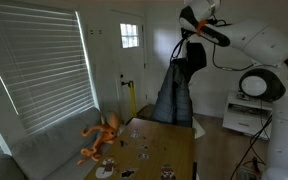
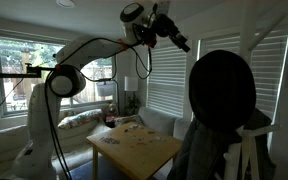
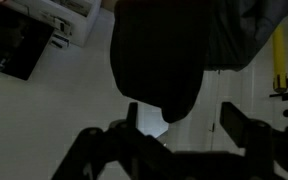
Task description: Pick up the black hat and hang it on the white coat hanger stand
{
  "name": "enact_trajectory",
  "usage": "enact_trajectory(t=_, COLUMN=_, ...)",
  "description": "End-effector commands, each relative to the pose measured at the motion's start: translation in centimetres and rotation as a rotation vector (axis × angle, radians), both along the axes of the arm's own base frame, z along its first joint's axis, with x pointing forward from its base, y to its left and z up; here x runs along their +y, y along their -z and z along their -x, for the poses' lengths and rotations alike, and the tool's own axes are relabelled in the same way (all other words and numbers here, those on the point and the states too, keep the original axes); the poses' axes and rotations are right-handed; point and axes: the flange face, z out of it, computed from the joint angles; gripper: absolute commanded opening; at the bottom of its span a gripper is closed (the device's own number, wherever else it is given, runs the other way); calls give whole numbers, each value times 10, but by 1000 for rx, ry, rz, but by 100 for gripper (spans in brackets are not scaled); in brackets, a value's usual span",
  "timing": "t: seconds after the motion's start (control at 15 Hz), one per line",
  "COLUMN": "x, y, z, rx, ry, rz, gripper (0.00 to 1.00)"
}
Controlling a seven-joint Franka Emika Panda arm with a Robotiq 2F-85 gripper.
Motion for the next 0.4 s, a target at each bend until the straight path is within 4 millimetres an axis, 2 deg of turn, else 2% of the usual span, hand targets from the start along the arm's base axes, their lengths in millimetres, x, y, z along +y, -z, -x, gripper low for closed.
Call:
enact_trajectory(t=0.0, x=36, y=-11, z=9, rx=4, ry=-34, rz=-37, gripper=100)
enact_trajectory(t=0.27, x=70, y=-16, z=11, rx=4, ry=-42, rz=-57, gripper=100)
enact_trajectory(t=0.33, x=58, y=-12, z=5, rx=6, ry=-58, rz=-53, gripper=100)
